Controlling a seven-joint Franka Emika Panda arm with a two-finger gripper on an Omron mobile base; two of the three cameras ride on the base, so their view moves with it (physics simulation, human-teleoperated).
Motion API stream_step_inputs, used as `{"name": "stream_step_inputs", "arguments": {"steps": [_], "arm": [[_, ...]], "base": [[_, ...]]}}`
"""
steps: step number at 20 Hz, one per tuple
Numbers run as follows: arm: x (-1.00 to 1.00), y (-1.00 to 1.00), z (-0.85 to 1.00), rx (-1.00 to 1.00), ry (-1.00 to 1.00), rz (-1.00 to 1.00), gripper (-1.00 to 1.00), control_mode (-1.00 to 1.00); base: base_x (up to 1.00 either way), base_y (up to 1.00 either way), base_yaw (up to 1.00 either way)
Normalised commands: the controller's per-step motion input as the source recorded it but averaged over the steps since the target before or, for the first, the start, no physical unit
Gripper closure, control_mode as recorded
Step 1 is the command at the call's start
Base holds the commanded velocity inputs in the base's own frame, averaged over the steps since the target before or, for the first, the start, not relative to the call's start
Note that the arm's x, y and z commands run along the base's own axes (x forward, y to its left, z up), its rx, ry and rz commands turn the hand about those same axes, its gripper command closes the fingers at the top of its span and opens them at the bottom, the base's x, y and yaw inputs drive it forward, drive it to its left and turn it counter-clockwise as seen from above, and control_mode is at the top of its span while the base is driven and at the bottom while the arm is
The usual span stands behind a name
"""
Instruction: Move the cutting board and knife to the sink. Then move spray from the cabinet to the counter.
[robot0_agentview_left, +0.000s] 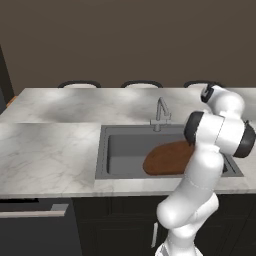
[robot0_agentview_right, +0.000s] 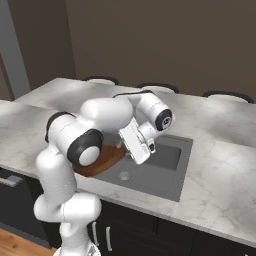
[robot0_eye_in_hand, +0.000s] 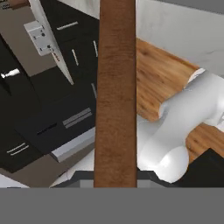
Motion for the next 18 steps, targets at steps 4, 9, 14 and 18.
{"name": "stream_step_inputs", "arguments": {"steps": [4, 9, 14, 18], "arm": [[0.26, -0.04, 0.00, 0.00, 0.11, 0.06, 1.00, -1.00], [0.23, -0.09, 0.00, 0.00, 0.04, 0.07, 1.00, -1.00], [0.21, -0.13, 0.00, 0.00, 0.00, 0.08, 1.00, -1.00], [0.16, -0.15, 0.00, 0.00, 0.00, 0.08, 1.00, -1.00]], "base": [[0.00, 0.00, 0.00], [0.00, 0.00, 0.00], [0.00, 0.00, 0.00], [0.00, 0.00, 0.00]]}}
